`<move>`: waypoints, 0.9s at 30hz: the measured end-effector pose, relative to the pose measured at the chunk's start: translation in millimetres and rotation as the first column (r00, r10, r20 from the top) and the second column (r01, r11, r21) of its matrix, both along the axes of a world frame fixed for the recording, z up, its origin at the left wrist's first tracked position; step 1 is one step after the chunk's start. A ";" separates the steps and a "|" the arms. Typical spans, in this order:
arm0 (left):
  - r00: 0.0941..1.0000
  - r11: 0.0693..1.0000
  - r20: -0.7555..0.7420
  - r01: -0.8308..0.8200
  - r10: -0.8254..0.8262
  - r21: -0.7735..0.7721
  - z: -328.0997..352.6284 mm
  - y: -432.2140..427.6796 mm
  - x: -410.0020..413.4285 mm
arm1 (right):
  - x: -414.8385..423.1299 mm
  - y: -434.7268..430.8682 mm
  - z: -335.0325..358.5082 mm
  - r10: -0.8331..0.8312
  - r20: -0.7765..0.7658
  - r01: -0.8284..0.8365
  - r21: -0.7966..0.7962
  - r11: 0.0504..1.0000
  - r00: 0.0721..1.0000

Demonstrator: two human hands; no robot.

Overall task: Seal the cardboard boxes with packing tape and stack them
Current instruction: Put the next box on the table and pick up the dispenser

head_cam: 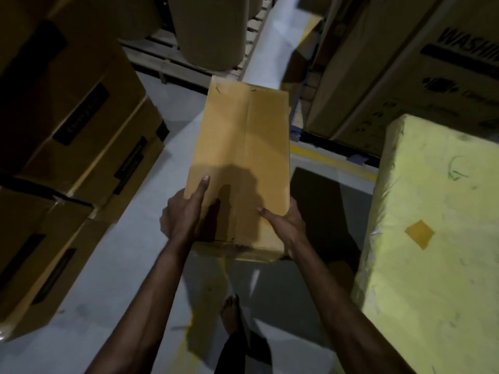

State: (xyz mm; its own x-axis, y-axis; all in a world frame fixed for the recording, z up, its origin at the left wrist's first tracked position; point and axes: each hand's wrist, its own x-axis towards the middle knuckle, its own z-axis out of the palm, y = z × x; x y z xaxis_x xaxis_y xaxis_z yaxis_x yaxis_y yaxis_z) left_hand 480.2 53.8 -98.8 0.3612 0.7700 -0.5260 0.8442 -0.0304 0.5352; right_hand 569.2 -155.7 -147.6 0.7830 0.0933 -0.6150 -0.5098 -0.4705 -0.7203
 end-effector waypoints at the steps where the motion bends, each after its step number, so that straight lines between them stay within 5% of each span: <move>1: 1.000 0.999 0.010 -0.001 0.001 0.054 17.9 -2.2 -6.2 | -8.1 -2.9 12.6 -0.004 0.015 0.003 0.040 0.999 1.000; 8: 0.978 0.973 0.210 -0.061 0.013 0.221 147.0 -47.4 -47.6 | -32.2 -38.1 148.9 0.001 0.218 -0.062 0.270 0.961 0.976; 17: 0.887 0.915 0.417 0.016 -0.200 0.403 310.6 -241.4 -161.7 | -123.1 -238.9 352.1 0.019 0.504 -0.143 0.210 0.967 0.864; 27: 0.797 0.892 0.459 0.210 -0.393 0.400 340.7 -468.8 -196.7 | -204.3 -486.4 391.9 -0.124 0.544 0.060 0.133 0.989 0.830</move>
State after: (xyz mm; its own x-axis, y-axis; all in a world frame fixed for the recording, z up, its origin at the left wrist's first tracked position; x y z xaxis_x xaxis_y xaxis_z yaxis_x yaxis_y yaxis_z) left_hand 283.5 -415.0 241.9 0.7474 0.6619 0.0563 0.3631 -0.4780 0.7998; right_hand 364.8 -642.1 244.4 0.9965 0.0432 -0.0709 -0.0517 -0.3460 -0.9368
